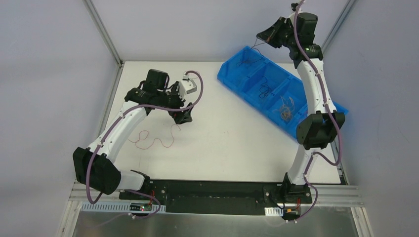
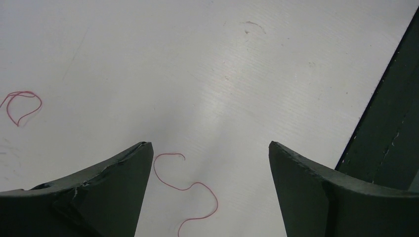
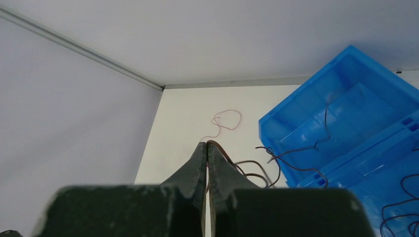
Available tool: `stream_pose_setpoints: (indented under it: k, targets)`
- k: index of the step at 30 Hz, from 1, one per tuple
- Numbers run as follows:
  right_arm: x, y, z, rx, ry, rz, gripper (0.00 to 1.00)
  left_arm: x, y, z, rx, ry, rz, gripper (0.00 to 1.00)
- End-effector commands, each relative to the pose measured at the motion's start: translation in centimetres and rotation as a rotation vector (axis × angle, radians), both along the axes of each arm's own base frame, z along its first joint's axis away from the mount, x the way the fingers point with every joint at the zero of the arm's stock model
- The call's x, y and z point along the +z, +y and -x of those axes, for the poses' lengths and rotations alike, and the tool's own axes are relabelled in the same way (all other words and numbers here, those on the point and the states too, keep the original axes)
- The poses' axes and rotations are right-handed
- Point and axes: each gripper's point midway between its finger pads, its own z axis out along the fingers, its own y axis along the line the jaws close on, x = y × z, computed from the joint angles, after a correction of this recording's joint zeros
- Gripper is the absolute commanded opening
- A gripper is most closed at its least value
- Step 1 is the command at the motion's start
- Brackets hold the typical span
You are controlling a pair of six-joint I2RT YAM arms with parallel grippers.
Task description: Untangle the cables
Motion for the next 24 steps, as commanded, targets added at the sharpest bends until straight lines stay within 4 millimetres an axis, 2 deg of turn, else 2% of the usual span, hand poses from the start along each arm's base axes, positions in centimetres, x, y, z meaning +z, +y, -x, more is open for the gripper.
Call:
stream_pose_setpoints:
  k: [1, 2, 6, 10, 13, 18, 24]
  targets:
    - [0.2, -2.0, -1.6, -0.041, -0.076, 0.088, 0.0, 0.7, 0.8, -0.9, 0.075, -0.006, -0.035, 0.96]
    - [-0.1, -2.6, -1.9, -0.052, -0.071, 0.097, 0.0, 0.5, 0.9, -1.0, 0.085, -0.005, -0.041, 0.99]
    - [-2.1, -4.1, -2.3, -0.065, -0.026, 0.117, 0.0, 0.0, 1.7, -1.2, 0.124, 0.001, -0.067, 0.99]
    - [-3.0, -4.6, -1.9, -0.058, -0.006, 0.126, 0.0, -0.6, 2.3, -1.0, 0.151, 0.022, -0.078, 0.99]
    - [-1.4, -4.7, -1.7, -0.056, -0.027, 0.108, 0.0, -1.2, 2.6, -1.0, 0.161, 0.037, -0.087, 0.99]
    - [3.5, -4.7, -0.8, -0.049, -0.113, 0.087, 0.0, -1.8, 2.8, -1.4, 0.16, 0.043, -0.103, 0.99]
    - [7.3, -5.9, 0.6, -0.102, -0.184, 0.091, 0.0, -2.1, 2.7, -2.2, 0.153, 0.042, -0.119, 0.99]
